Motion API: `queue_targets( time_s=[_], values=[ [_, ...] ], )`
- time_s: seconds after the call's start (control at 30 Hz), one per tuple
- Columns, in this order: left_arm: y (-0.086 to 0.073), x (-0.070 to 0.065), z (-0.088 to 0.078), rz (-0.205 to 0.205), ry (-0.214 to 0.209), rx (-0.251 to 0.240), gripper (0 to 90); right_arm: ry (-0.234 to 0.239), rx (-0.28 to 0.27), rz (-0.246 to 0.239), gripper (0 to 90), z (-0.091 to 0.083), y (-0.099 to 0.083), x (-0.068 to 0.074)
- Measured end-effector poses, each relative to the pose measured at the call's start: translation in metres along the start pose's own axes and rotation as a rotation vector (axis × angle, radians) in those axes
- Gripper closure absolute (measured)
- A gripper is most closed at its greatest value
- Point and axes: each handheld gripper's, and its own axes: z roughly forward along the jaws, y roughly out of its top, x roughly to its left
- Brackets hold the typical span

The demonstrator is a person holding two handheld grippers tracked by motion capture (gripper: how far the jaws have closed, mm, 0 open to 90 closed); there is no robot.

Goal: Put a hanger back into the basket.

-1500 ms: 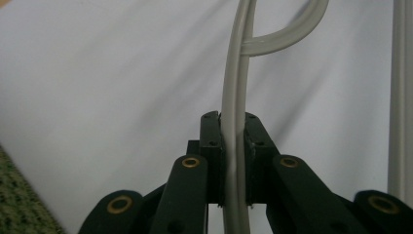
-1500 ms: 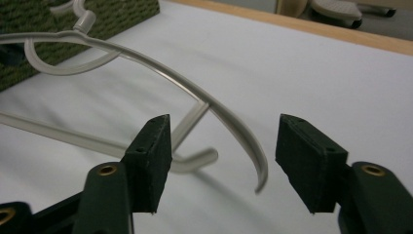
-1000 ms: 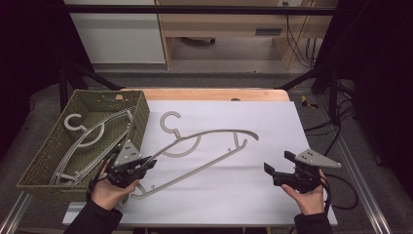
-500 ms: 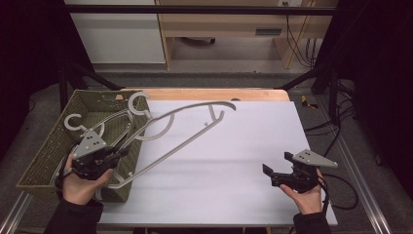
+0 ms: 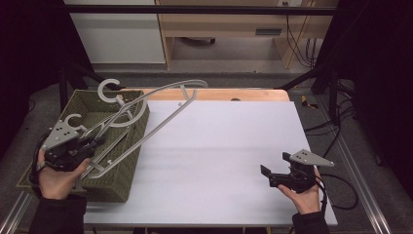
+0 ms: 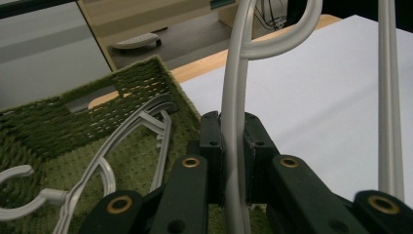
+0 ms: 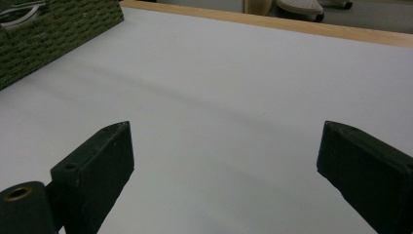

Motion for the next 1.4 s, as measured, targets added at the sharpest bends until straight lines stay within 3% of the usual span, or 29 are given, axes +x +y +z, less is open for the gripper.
queue_targets(
  time_s=[0.13, 0.3, 0.53, 0.87, 1.4],
  values=[
    [-0.001, 0.017, 0.002, -0.013, 0.032, 0.012, 81.9, -0.001, 0.001, -0.004, 6.7, 0.0, 0.0, 0.0],
    [-0.003, 0.035, 0.001, -0.001, 0.093, 0.036, 81.9, -0.004, 0.001, -0.005, 6.7, 0.0, 0.001, 0.0],
    [-0.016, 0.067, 0.002, -0.016, 0.16, 0.057, 81.8, -0.003, 0.003, -0.011, 6.6, 0.0, 0.0, 0.0],
    [-0.039, 0.091, -0.007, -0.017, 0.203, 0.085, 81.8, -0.002, 0.005, -0.007, 6.5, 0.002, 0.0, 0.001],
    [-0.065, 0.122, -0.011, -0.046, 0.234, 0.151, 81.8, -0.003, 0.019, -0.008, 6.4, 0.004, -0.001, 0.0]
  ],
)
